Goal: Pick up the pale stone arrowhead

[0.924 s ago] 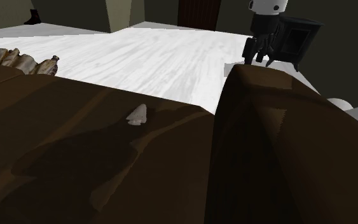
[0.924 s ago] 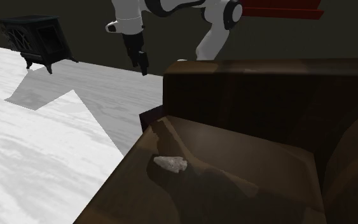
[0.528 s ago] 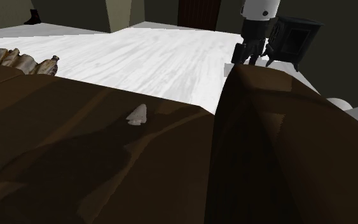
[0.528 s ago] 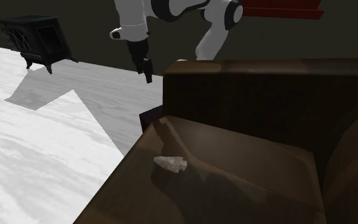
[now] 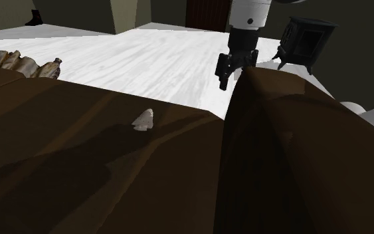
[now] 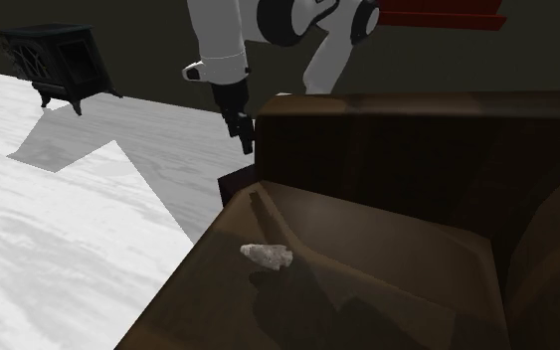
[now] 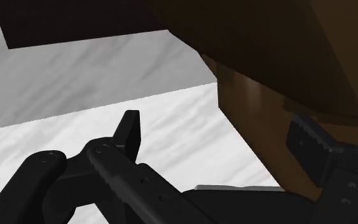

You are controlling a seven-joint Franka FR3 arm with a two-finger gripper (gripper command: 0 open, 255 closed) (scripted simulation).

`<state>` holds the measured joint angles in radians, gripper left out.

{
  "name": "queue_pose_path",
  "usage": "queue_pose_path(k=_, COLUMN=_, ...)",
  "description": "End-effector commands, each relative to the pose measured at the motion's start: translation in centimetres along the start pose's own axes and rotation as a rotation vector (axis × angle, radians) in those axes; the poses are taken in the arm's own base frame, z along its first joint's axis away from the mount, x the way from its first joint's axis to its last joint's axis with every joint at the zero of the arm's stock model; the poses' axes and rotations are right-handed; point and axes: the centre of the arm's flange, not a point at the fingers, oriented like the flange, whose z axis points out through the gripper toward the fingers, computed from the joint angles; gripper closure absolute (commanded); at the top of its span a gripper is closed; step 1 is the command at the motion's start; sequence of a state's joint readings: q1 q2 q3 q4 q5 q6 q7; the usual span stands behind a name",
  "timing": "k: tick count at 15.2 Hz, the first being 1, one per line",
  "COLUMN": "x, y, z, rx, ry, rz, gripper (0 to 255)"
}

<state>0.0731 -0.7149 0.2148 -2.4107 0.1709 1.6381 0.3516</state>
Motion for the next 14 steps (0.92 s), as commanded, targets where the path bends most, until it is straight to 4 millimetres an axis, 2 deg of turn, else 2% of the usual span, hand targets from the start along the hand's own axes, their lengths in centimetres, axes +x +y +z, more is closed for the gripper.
queue_pose_path(k=1, x=0.1, y=-2.4, z=0.4, rx=0.016, ry=-0.001, rz=0.023, gripper=0)
queue_pose_path(k=14, x=2.5, y=-17.8, z=2.2, rx=0.109, ry=-0.005, rz=0.159, gripper=0)
